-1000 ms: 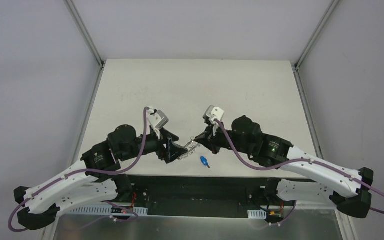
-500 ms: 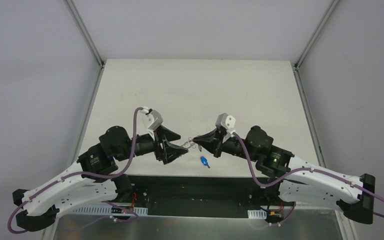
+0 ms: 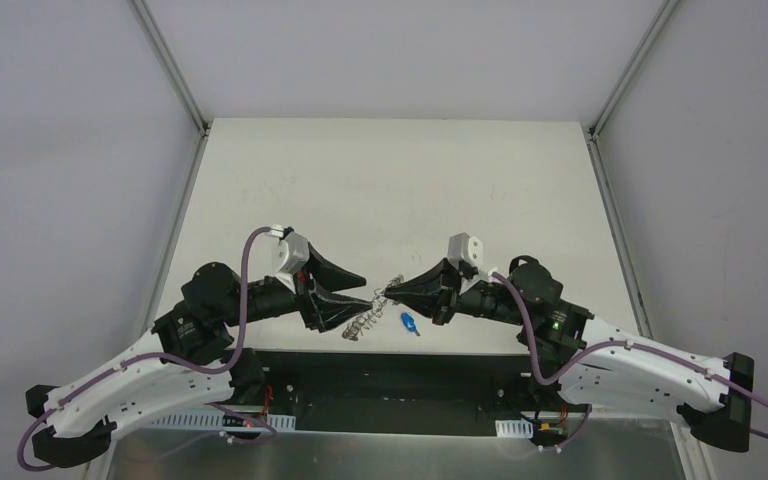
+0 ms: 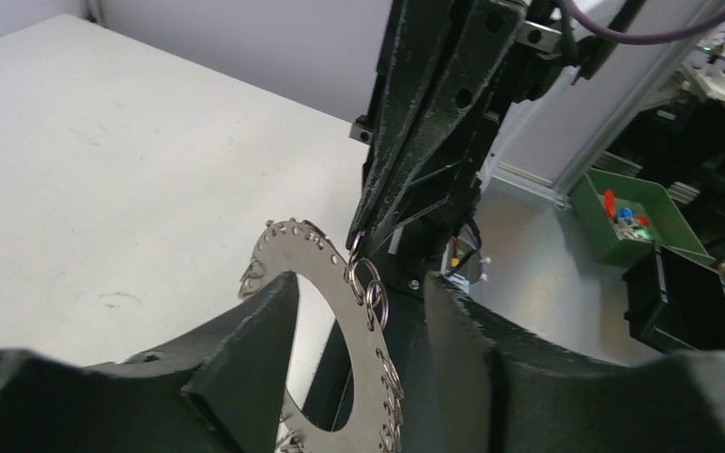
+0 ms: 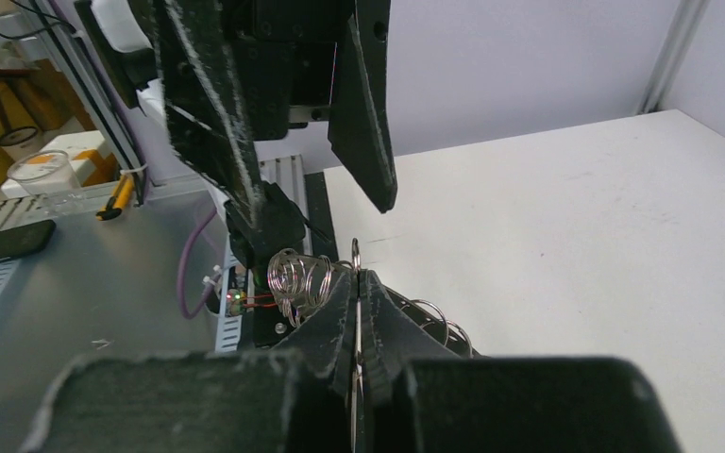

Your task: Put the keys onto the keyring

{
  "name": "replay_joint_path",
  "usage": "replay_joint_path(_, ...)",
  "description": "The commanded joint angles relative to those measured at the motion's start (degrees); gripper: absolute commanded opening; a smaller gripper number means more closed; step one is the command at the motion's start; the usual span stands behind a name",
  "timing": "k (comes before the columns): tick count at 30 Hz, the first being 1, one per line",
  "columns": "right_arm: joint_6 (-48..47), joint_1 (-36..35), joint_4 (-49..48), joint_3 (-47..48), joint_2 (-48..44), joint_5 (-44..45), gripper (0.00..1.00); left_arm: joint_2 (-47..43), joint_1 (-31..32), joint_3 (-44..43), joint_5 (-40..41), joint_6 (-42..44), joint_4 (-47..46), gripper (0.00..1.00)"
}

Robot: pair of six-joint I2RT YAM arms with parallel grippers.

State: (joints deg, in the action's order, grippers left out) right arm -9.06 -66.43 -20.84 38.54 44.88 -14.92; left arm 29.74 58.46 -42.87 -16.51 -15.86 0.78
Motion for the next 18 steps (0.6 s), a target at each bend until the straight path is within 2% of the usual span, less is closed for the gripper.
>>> replay_joint_path(1,4.7,-0.3,-7.0,2.9,-1.5,-3.2,0.00,0.6,0.0,1.4,-7.3,2.4,-8.1,0.45)
replay_joint_path(8,8.9,-0.3,-7.6,4.4,-0.7,-4.9,0.00,1.5,0.0,2.1,-10.7,3.5,-11.3,0.42)
replay_joint_path(18,11.7,-0.3,-9.0,4.5,-0.6,-5.7,0.00,2.1,0.0,2.2,-13.2,4.2,-12.3,0.26)
